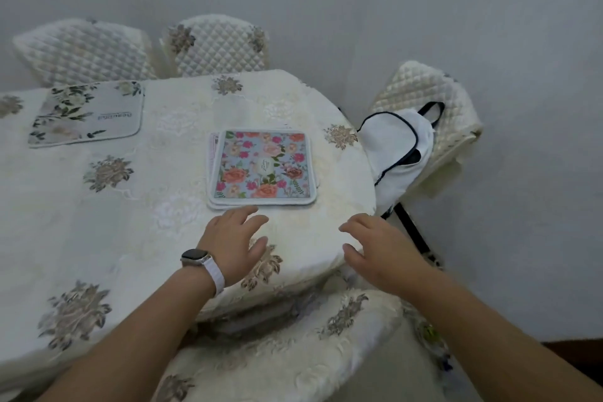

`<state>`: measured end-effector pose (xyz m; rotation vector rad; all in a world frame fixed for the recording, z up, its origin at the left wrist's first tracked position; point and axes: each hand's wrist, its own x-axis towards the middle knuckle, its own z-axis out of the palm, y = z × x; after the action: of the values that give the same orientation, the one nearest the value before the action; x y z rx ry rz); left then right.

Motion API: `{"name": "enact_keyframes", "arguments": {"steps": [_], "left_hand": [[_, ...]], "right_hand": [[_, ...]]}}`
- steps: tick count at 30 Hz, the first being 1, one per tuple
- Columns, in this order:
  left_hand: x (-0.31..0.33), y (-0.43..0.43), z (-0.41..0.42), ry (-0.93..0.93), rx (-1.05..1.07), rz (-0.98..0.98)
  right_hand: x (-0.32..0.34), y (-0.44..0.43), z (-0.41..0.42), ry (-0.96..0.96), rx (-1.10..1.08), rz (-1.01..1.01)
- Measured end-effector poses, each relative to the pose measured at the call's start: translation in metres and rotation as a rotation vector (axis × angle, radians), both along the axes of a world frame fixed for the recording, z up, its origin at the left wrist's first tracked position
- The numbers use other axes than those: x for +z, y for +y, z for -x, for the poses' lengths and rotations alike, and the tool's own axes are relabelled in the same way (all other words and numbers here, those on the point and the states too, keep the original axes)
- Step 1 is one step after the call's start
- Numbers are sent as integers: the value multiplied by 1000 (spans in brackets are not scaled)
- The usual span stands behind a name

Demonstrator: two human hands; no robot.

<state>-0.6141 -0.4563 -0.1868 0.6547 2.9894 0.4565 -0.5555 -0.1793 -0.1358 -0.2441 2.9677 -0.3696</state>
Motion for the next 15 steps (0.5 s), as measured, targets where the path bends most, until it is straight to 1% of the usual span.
{"name": "enact_keyframes", "arguments": {"steps": [4,9,12,15], "left_hand": [[-9,-16,15,-19,38,64],[-28,-22,39,-78,145,114],[-37,-10,56,-81,177,154],[-43,10,66,-117,234,145]], "right_hand": [[-13,-5,34,-35,66,8],[-37,-4,68,-162,92,64],[-59,2,91,-232,105,118],[-79,13,117,-284,132,167]]}}
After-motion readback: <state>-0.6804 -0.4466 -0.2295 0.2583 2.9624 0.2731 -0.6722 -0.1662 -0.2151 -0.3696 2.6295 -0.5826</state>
